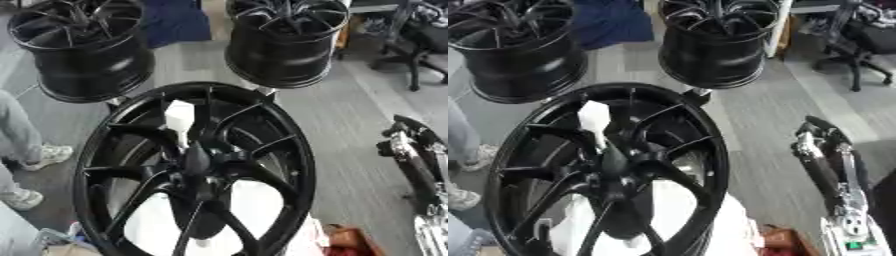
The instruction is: Pull the pin out of the wheel hub.
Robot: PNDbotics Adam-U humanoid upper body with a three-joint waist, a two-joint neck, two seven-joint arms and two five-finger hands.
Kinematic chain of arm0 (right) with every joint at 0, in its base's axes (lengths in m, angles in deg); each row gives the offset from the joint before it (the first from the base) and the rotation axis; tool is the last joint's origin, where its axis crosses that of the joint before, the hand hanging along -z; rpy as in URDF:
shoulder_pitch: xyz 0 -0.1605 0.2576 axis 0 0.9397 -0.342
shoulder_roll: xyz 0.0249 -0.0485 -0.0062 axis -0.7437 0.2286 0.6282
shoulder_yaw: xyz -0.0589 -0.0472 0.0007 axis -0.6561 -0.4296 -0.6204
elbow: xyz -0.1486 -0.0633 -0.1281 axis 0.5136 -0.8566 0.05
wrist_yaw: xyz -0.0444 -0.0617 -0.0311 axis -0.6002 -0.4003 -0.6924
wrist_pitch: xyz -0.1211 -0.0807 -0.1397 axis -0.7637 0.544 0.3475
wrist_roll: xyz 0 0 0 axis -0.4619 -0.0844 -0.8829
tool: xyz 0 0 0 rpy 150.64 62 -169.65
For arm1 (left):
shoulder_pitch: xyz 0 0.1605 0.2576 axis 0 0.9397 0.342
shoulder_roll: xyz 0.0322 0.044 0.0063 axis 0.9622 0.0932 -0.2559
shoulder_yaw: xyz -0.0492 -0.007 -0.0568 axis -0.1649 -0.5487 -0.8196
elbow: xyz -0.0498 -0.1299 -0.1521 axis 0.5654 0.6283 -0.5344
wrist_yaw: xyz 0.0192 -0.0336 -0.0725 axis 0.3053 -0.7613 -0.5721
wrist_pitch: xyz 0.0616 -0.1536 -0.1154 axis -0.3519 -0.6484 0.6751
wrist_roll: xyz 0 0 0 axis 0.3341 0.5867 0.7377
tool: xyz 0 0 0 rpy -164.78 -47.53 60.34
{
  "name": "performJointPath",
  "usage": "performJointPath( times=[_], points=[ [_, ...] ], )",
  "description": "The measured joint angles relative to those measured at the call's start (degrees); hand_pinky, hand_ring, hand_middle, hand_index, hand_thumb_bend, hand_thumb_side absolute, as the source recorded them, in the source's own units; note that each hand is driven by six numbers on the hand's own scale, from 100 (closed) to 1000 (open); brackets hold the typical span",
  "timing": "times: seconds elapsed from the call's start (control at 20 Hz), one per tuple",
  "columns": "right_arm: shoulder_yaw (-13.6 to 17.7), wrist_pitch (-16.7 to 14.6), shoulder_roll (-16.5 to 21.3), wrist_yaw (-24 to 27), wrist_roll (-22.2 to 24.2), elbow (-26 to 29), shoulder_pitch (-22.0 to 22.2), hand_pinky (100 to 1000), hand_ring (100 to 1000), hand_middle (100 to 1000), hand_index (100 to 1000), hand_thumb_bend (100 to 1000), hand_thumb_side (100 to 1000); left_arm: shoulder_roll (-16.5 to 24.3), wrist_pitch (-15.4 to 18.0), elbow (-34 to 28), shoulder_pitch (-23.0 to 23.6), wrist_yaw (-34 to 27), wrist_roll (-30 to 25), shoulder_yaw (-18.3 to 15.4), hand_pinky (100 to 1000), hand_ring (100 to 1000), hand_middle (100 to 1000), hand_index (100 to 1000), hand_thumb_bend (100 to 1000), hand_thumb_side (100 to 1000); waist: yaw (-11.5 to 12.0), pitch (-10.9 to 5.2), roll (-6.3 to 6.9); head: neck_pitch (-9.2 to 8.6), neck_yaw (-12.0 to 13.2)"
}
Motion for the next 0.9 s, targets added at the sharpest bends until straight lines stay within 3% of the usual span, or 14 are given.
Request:
performJointPath(
  times=[0.2, 0.5, 0.7, 0.9],
  points=[
    [0.0, 0.0, -0.3, 0.0, 0.0, 0.0, -0.2, 579, 567, 586, 806, 100, 546, -6.6, -0.8, -6.7, 2.4, -4.1, 4.2, 0.3, 522, 482, 644, 802, 100, 737, 0.0, 0.31, -0.35, 0.00, 0.1],
    [0.0, 0.0, -0.7, 0.1, 0.1, 0.0, -0.4, 579, 567, 586, 806, 100, 546, -15.7, -4.8, -15.9, 3.9, -9.9, 10.0, 4.5, 535, 498, 643, 804, 100, 772, -0.6, 0.48, -0.68, 0.00, 0.6],
    [0.0, 0.0, -0.7, 0.1, 0.1, 0.0, -0.6, 579, 567, 586, 806, 100, 547, -21.6, -8.3, -20.1, 4.4, -13.8, 13.3, 8.0, 541, 502, 641, 803, 100, 786, -0.6, 0.60, -0.68, 0.00, 0.9],
    [0.0, -0.1, -0.7, 0.1, 0.1, 0.0, -0.6, 579, 567, 586, 806, 100, 547, -25.7, -10.7, -22.4, 4.2, -16.2, 14.7, 9.2, 544, 504, 637, 801, 100, 791, -0.7, 0.67, -0.65, 0.00, 1.1]
  ],
)
